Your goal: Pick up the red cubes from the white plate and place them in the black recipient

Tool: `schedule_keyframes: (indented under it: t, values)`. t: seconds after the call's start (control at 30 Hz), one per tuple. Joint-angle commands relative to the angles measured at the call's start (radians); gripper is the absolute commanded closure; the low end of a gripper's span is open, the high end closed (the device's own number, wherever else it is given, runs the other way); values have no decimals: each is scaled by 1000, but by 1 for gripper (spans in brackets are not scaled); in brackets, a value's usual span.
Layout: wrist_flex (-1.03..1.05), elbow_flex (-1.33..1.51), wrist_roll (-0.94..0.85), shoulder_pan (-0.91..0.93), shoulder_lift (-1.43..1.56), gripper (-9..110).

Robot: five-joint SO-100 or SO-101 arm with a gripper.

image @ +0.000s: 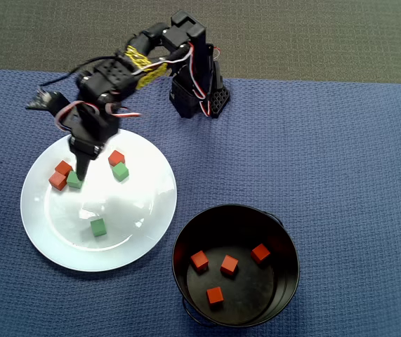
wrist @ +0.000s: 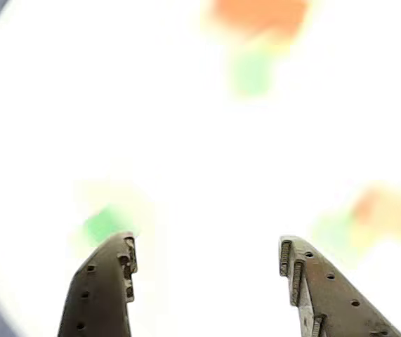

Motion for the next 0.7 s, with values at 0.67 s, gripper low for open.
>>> schedule_keyframes:
  t: [0.67]
  values:
    - [-238, 397, -166, 110, 44, 86]
